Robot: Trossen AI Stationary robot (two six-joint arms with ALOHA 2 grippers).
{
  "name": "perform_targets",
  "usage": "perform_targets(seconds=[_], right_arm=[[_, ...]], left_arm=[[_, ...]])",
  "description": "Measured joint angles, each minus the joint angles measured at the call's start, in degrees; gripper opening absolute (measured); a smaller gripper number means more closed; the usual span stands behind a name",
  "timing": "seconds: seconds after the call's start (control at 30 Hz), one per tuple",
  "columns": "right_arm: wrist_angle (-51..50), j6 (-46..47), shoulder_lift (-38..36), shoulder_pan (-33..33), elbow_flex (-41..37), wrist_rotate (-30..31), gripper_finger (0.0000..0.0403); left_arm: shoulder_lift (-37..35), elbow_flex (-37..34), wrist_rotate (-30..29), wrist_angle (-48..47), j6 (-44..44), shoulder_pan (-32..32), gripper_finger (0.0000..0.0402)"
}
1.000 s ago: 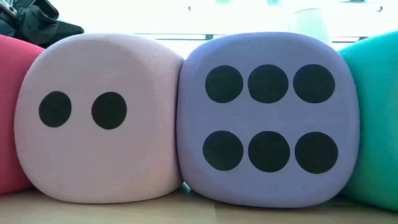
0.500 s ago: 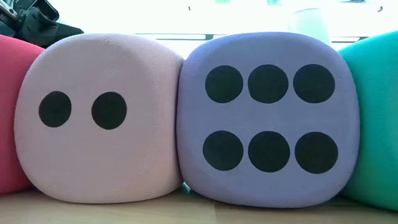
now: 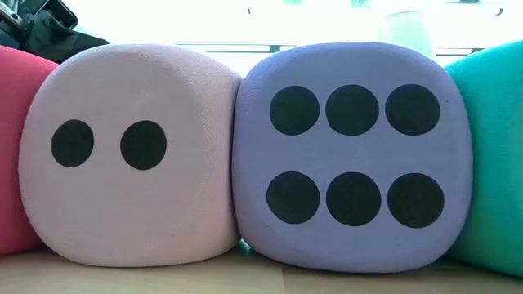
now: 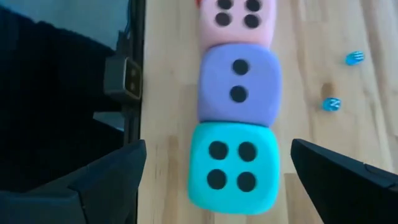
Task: Pick & Place Dice
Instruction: Put the large blue dice into the blue bin
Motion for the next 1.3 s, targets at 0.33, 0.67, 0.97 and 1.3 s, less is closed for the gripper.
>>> perform_targets(seconds=[0.33, 0.67, 0.97, 1.3], right_arm=[[6.03, 0.06, 0.02, -0.95, -5.68, -0.03, 0.0392], [9.69, 1.3, 0.02, -0.76, -9.87, -0.06, 0.0392], [10.37, 3.05, 0.02, -0.71, -12.14, -0.14, 0.0392], [12.75, 3.07, 0.02, -0.74, -13.46, -0.15, 0.0392]], left_arm=[[0.0, -0.01, -0.02, -0.03, -0.09, -0.02, 0.0], [0.0, 0.0, -0.01, -0.68, -0.24, -0.02, 0.0], [0.0, 0.0, -0.02, -0.77, -0.22, 0.0, 0.0], [0.0, 0.0, -0.02, -0.79, -0.2, 0.0, 0.0]])
